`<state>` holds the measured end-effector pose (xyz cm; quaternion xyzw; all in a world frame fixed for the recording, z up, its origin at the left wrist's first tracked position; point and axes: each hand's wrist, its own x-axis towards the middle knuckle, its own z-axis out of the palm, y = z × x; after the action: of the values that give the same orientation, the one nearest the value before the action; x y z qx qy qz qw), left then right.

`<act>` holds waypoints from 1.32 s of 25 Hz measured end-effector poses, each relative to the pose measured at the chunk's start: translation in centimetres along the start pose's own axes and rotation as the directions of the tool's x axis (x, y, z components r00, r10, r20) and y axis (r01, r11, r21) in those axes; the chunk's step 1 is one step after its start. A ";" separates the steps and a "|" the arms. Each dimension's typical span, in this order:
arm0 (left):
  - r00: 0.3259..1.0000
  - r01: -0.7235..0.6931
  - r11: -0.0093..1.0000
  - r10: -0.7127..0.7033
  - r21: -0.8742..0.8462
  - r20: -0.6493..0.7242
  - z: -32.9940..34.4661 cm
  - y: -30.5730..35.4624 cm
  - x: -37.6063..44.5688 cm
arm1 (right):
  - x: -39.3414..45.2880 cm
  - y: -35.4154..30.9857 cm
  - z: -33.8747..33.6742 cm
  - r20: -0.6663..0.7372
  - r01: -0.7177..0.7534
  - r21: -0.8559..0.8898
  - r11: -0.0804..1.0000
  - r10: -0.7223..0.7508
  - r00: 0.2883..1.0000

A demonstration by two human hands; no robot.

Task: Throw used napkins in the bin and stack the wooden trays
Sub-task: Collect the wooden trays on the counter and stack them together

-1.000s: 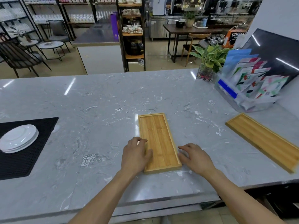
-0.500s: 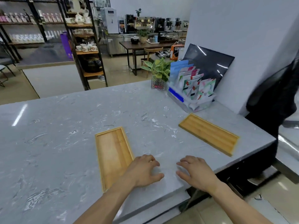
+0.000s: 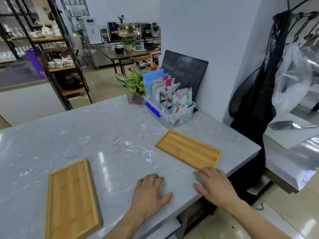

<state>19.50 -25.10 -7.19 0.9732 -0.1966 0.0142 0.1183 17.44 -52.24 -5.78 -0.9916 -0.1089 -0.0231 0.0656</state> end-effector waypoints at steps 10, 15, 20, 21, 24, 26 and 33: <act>0.918 0.390 0.916 -0.394 -0.088 -0.032 2.3 6.0 8.7 | 8.4 10.6 -0.9 0.042 -0.021 0.014 1.000 0.020 0.999; 0.842 0.539 0.840 -0.539 -0.072 0.019 2.2 7.9 12.0 | 12.6 12.2 0.1 0.138 -0.048 0.012 0.999 0.046 0.989; 0.776 0.630 0.769 -0.628 -0.107 0.051 2.5 8.7 13.7 | 15.8 12.6 0.7 0.230 -0.089 0.029 0.996 0.080 0.970; 0.768 0.639 0.761 -0.637 -0.113 0.059 2.6 8.9 13.9 | 16.1 12.8 0.7 0.256 -0.113 0.097 0.989 0.085 0.963; 0.744 0.666 0.726 -0.663 -0.172 0.081 2.5 9.2 14.3 | 16.5 13.1 0.6 0.285 -0.191 0.329 0.925 0.095 0.954; 0.727 0.682 0.695 -0.679 -0.229 0.104 2.4 9.2 14.4 | 16.2 13.0 0.4 0.247 -0.185 0.398 0.898 0.089 0.965; 0.713 0.653 0.578 -0.687 -0.489 0.140 1.6 8.1 13.4 | 13.3 10.6 -1.3 0.305 -0.320 0.757 0.570 0.125 0.944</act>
<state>28.67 -37.83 -5.96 0.9067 0.1931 -0.0517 0.3715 32.67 -59.87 -5.04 -0.8589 0.0122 0.1448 0.4912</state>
